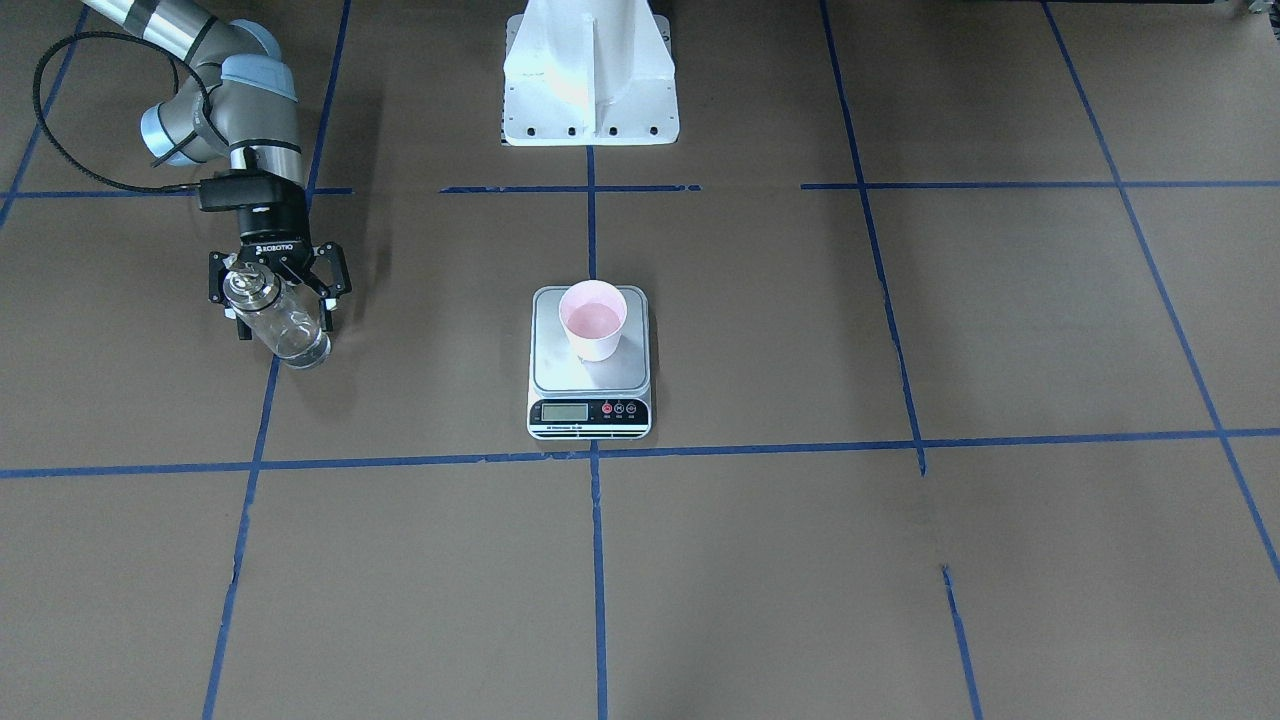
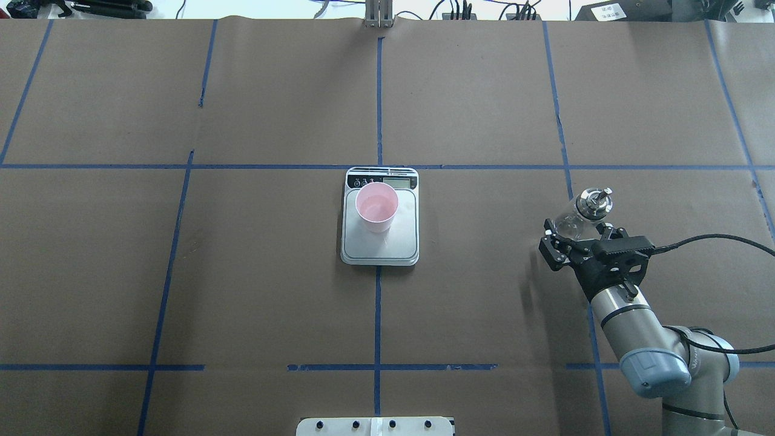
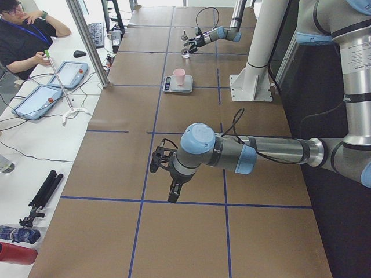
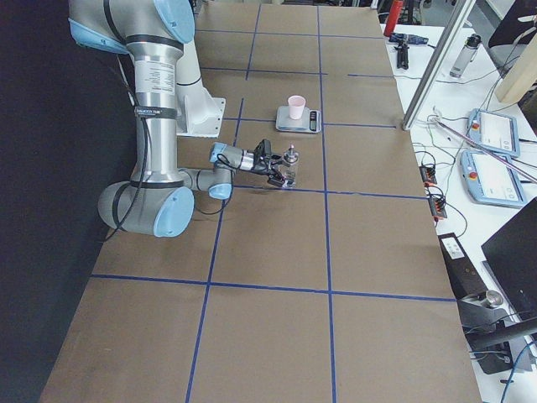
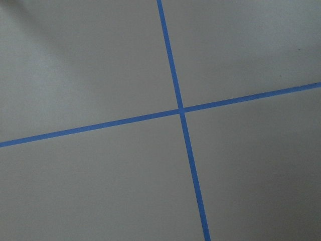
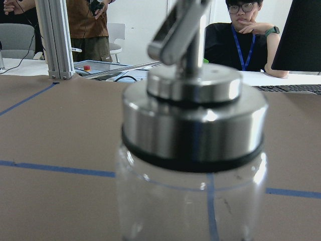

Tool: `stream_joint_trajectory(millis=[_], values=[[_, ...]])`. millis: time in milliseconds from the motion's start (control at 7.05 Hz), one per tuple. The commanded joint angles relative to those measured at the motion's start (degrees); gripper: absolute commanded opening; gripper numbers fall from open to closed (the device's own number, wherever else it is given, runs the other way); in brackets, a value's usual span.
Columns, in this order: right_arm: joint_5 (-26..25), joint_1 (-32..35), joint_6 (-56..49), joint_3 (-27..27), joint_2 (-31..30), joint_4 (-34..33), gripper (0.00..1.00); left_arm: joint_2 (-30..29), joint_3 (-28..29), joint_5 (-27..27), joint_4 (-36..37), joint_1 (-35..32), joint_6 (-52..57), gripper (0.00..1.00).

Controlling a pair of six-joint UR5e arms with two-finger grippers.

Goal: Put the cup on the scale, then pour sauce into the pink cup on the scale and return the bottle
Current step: 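Lower the glass bottle onto the table with the right gripper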

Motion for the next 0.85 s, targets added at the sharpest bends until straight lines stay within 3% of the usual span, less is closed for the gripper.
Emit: stream_joint_trajectory(millis=[0, 709], values=[[-0.3, 0.2, 0.0, 0.8, -0.2, 0.3, 1.00, 0.0, 0.0, 0.0, 0.0, 0.0, 0.0, 1.00], [-4.4, -3.9, 0.2, 1.3, -1.6, 2.2, 1.00, 0.0, 0.0, -0.1, 0.0, 0.0, 0.0, 1.00]])
